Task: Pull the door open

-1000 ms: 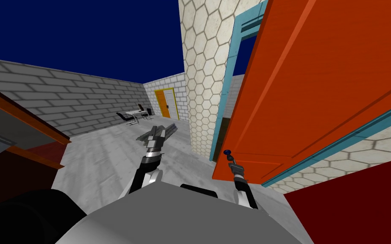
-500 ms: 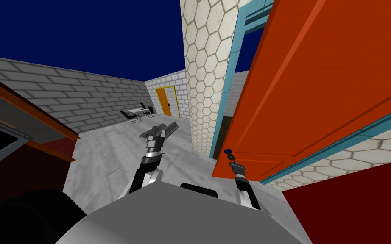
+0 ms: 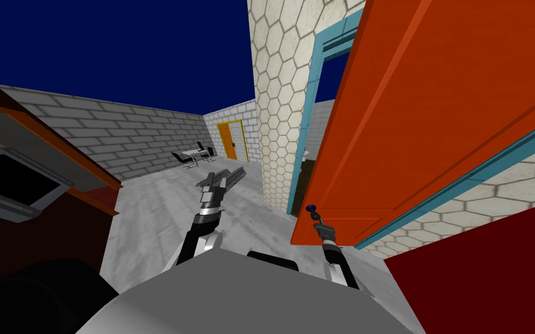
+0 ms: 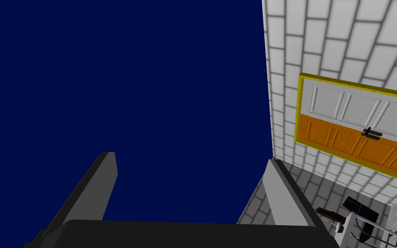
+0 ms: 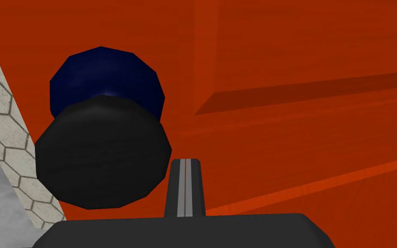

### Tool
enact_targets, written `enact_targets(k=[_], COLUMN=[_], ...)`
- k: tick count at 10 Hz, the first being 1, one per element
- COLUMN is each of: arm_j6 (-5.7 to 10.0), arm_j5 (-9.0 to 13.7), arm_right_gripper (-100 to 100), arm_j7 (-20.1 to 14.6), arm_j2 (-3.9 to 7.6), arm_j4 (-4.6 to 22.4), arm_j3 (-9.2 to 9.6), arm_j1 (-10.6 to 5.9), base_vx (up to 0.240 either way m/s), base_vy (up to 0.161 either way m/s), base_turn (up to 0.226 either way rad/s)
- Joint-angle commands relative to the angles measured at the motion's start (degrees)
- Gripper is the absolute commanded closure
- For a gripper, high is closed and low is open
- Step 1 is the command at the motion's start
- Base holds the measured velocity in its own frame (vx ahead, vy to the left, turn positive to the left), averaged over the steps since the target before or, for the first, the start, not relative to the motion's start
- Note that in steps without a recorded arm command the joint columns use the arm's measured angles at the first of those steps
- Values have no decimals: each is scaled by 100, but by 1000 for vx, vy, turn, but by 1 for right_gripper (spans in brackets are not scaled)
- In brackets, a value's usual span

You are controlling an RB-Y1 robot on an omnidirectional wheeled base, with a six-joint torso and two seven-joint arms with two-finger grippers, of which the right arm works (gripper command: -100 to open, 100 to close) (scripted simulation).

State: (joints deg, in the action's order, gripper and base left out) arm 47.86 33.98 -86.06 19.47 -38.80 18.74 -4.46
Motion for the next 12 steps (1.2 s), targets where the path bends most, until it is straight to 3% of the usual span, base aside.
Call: enact_targets(k=[1, 4, 12], arm_j6=[66, 99, 115], arm_j5=[-83, -137, -162], arm_right_gripper=[-100, -100, -100], arm_j7=[-61, -219, -296], arm_j2=[-94, -20, 16], arm_j4=[-96, -152, -179], arm_j3=[177, 331, 405], arm_j1=[-21, 0, 10], base_vx=[-88, -103, -41], base_vy=[-59, -57, -24], base_turn=[37, 50, 13])
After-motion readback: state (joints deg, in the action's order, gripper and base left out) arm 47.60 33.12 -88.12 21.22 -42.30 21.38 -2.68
